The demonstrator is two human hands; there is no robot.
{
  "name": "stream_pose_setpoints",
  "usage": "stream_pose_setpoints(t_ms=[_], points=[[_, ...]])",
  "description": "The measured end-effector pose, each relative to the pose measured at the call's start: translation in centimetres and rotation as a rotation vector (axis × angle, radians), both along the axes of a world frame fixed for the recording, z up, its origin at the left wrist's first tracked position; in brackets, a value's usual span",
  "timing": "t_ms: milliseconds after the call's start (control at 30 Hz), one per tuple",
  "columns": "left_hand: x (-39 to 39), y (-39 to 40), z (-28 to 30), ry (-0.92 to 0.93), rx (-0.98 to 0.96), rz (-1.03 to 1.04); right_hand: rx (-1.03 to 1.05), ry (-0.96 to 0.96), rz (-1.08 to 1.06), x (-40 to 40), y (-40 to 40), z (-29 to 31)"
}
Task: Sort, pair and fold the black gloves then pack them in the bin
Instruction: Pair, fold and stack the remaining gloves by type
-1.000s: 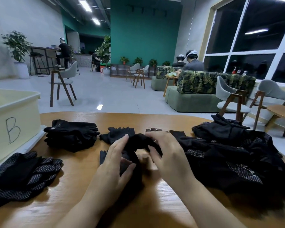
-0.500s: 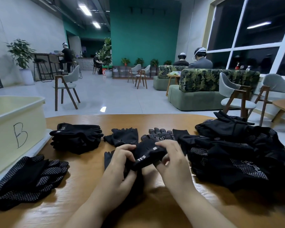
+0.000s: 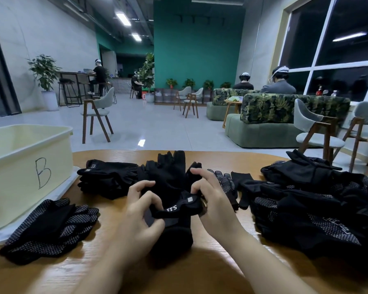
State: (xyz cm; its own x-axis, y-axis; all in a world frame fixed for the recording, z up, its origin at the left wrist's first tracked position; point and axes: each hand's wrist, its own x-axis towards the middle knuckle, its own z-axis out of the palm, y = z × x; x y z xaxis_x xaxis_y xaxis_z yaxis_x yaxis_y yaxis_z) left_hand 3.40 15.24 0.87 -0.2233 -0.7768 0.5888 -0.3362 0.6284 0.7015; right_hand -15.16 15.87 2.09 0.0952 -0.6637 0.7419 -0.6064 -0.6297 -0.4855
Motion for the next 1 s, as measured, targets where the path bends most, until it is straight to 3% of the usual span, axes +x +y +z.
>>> stream_pose_setpoints(t_ms=[133,267,400,567,767,900,1000], points=[[0.9,0.2,-0.8,0.008,0.153,0.027,0.072,0.070,0.041,1.0,-1.3,-0.2],[1.7,-0.6,-2.4,-0.166,0.260,0.024,0.195,0.245,-0.020,1.0,-1.0,-2.1],[1.5,-0.8,-2.5,-0.238,0.263,0.038,0.380,0.396,-0.123,0.6,-0.1,-2.3],[1.8,-0.2,-2.2,-0.284,0.307,-0.045,0.388,0.533,-0.238,1.0,0.6,-1.4],[1.4,0.4,-2.0,-0.562,0.199,-0.027,0.405,0.627,-0.283,1.0,0.9,-1.4],[1.4,0.3,-2.2,-0.468,0.174,-0.033,0.412,0.625,-0.264,0.9,0.7,-1.3],[1.9,0.0,-1.9,-0.381,0.157,-0.038,0.381,0.510,-0.225,0.7,0.7,-1.1]])
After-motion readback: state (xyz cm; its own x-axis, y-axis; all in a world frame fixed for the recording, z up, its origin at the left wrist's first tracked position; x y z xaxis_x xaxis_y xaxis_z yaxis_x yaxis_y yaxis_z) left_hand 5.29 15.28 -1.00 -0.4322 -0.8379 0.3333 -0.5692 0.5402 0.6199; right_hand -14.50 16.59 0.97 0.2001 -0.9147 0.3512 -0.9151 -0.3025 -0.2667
